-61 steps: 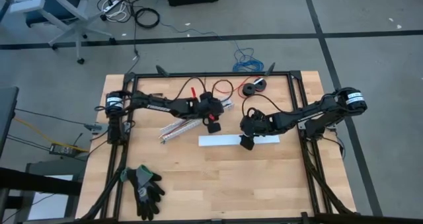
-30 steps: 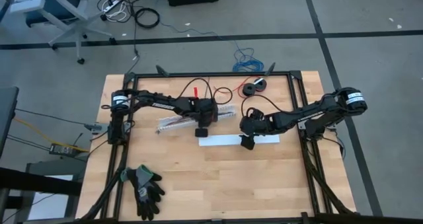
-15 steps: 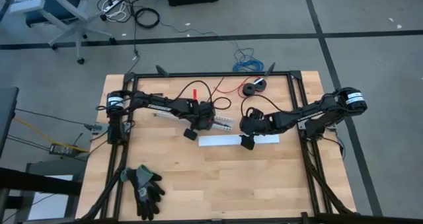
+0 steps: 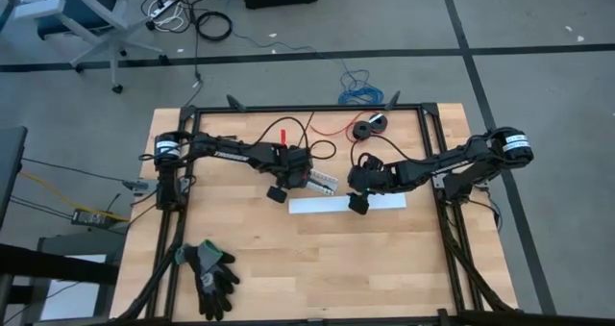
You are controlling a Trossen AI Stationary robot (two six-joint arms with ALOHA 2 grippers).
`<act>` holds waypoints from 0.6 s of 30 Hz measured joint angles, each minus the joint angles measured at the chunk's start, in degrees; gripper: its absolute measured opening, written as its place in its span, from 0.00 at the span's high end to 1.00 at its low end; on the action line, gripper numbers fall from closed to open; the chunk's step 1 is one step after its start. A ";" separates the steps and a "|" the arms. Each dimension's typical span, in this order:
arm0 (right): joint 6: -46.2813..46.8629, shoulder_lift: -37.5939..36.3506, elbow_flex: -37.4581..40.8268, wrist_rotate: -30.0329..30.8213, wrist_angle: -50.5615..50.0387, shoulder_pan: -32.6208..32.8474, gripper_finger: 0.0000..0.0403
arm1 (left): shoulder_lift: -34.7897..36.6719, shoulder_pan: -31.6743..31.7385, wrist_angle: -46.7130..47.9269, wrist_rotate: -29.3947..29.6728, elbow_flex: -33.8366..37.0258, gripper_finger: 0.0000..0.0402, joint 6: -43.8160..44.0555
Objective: Ziptie cables
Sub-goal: Close the white cable duct cover
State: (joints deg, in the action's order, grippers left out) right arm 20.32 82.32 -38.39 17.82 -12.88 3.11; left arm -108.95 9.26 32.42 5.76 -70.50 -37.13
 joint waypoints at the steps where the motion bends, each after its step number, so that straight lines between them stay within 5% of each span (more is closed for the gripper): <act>1: -0.03 0.00 0.00 0.00 0.00 0.00 0.14 | 0.00 0.00 0.04 0.01 -0.02 0.72 0.64; 9: -1.42 0.00 0.00 0.00 0.75 0.02 0.14 | 1.26 0.00 0.53 -2.78 -4.60 0.65 7.44; 18: 0.85 -1.49 -0.02 -1.15 1.36 1.51 0.14 | 11.87 0.15 -0.04 -4.42 -3.84 0.65 14.37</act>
State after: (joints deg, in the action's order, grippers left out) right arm 21.17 80.84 -38.41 16.68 -11.52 4.62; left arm -97.08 9.41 32.38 1.34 -74.34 -22.76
